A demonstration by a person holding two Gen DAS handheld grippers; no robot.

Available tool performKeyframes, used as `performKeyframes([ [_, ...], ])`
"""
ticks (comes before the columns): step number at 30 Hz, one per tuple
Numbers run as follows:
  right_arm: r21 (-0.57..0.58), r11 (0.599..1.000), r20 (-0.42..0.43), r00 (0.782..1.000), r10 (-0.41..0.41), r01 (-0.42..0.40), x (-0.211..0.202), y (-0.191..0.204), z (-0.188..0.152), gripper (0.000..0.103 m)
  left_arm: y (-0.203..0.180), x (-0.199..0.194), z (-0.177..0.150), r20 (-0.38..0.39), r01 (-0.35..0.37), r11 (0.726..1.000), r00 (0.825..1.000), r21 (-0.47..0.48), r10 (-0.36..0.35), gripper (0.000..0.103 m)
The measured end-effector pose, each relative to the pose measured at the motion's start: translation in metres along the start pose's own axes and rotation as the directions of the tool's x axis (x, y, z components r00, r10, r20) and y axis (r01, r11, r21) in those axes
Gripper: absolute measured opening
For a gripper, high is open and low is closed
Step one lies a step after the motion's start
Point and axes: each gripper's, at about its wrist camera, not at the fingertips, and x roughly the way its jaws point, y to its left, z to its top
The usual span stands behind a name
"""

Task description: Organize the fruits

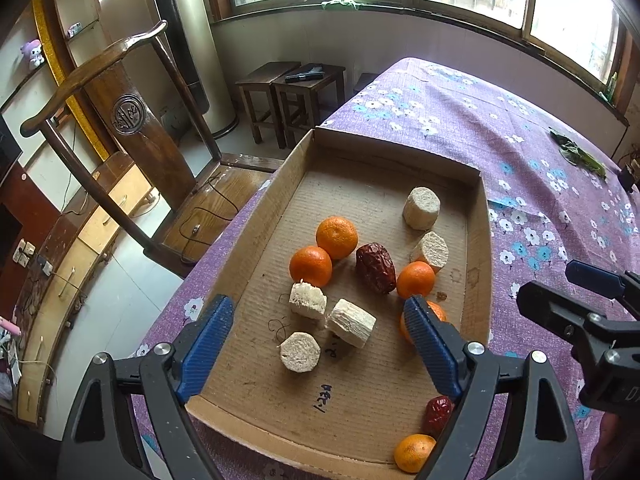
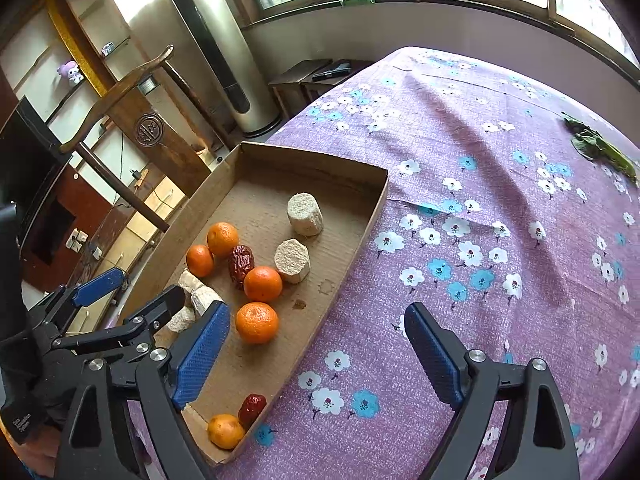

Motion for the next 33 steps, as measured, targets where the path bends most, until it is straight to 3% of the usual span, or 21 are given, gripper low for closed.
performKeyframes([
  [33, -0.041, 0.999, -0.033, 0.999, -0.004, 0.003, -0.006, 0.013, -0.014, 0.093, 0.004, -0.014, -0.008, 0.019, 0.009, 1.0, 1.0, -0.019, -0.008, 0.087],
])
